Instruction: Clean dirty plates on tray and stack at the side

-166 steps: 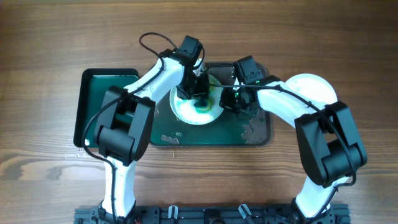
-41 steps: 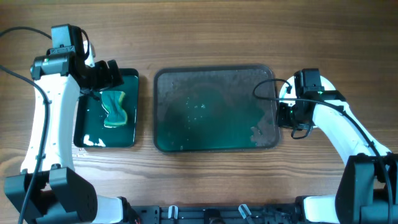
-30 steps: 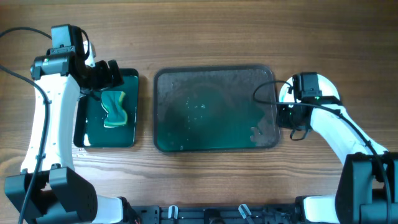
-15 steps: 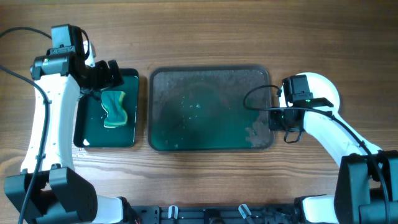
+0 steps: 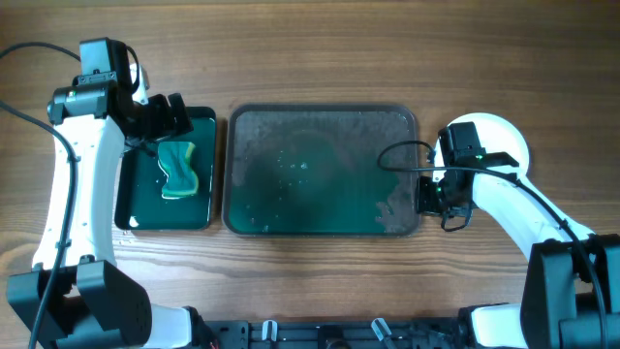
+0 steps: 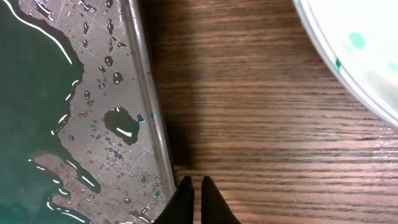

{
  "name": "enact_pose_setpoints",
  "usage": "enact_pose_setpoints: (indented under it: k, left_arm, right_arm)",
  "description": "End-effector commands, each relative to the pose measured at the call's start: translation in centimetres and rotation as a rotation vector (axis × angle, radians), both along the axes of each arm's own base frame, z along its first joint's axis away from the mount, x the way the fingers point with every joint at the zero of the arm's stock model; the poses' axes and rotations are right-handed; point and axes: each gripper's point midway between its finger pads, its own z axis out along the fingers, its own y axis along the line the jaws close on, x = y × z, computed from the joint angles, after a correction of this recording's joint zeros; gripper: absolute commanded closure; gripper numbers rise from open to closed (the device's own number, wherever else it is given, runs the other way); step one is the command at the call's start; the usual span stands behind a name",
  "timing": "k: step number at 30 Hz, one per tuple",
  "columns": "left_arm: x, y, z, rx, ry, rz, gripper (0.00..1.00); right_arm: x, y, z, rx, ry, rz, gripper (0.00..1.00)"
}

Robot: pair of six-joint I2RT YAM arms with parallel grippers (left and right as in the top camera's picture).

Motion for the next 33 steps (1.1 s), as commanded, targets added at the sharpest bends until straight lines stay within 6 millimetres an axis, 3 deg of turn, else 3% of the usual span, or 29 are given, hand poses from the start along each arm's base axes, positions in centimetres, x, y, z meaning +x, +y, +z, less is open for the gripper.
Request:
enact_pose_setpoints:
  k: [1, 4, 7, 11, 14, 15, 18, 26, 31, 33]
  left_arm:
    - [0.2, -0.2, 0.4, -0.016, -0.014, -0.006, 0.0]
    - [0.2, -0.3, 0.4, -0.016, -0.013, -0.006, 0.0]
    - [0.2, -0.2, 0.4, -0.016, -0.013, -0.006, 0.0]
    - [0.2, -0.2, 0.4, -0.016, -0.013, -0.006, 0.0]
    - [0.2, -0.2, 0.4, -0.016, -0.013, -0.006, 0.0]
    - [0.2, -0.2, 0.4, -0.016, -0.013, -0.006, 0.0]
    - [0.2, -0.2, 0.4, -0.016, -0.013, -0.006, 0.0]
    - [0.2, -0.2, 0.4, -0.016, -0.013, -0.006, 0.0]
    - [0.2, -0.2, 0.4, -0.016, -0.013, -0.006, 0.0]
    - [0.2, -0.2, 0.4, -0.016, -0.013, -0.006, 0.0]
  right_arm:
    - [0.3, 0.8, 0.6, 0.033, 0.003, -0.02, 0.92]
    - [3.0, 0.7, 4.3, 0.025, -0.075, -0.022, 0.71]
    - [5.8, 0.0, 10.3, -0.022, -0.173, -0.021, 0.5]
    - [7.5, 0.6, 17.9, 0.009, -0.304, 0.007, 0.45]
    - [6.8, 2.0, 21.9, 0.103, -0.374, 0.027, 0.41]
    - [6.3, 2.6, 22.9, 0.146, -0.393, 0.036, 0.0]
    - [5.2, 3.7, 24.9, 0.22, -0.441, 0.06, 0.0]
    - [5.9, 3.2, 25.2, 0.16, -0.5, 0.139, 0.0]
    - [8.6, 3.4, 28.1, 0.139, -0.707, 0.212, 0.0]
    - [9.5, 3.8, 31.1, 0.11, -0.918, 0.265, 0.01]
